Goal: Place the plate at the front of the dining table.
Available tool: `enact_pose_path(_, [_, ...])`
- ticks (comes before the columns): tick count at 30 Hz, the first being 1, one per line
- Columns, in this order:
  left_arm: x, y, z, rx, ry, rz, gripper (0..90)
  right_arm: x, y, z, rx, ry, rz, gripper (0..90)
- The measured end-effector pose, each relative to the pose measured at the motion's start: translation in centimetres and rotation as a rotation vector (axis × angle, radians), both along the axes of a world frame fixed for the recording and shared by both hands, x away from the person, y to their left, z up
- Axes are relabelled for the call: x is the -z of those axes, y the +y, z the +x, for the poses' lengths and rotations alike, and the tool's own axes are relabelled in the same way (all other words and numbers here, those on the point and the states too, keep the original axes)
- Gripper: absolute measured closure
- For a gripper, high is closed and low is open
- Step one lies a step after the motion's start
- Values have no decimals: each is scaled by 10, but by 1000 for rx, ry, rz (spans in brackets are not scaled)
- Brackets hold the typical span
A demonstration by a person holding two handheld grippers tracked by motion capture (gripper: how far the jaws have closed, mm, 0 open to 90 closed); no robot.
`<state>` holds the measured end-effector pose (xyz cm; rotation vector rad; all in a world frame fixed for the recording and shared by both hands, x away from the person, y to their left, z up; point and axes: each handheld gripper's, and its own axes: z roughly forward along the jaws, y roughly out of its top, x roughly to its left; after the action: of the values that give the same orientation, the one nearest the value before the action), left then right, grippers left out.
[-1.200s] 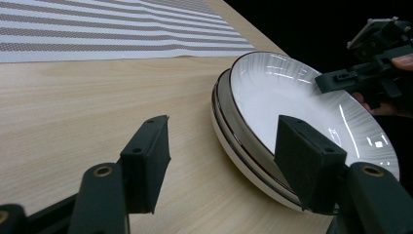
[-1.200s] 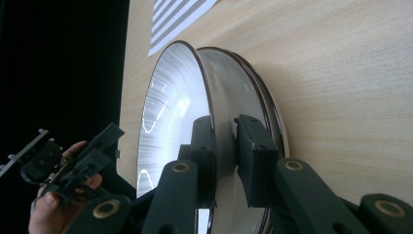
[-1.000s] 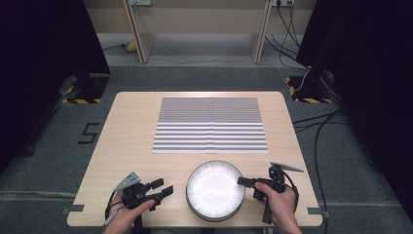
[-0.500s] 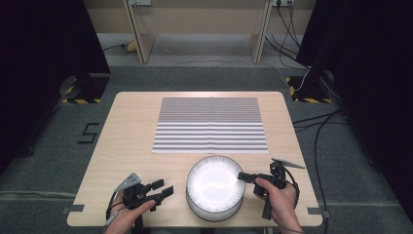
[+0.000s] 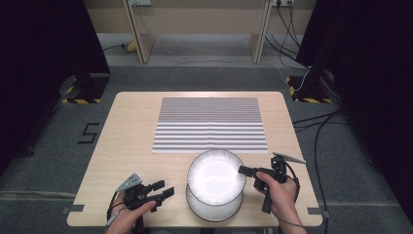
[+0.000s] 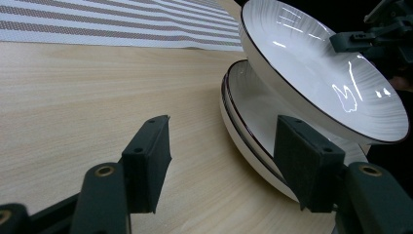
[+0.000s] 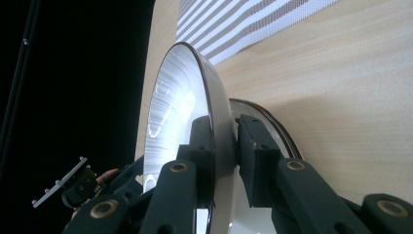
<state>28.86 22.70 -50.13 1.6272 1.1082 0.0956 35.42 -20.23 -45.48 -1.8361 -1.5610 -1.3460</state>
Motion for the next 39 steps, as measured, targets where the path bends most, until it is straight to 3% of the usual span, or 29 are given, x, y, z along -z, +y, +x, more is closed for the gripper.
enact_pose_path(39, [-3,-1,0,5,-6,-11,376,-15,6,28,35,-32,10,758])
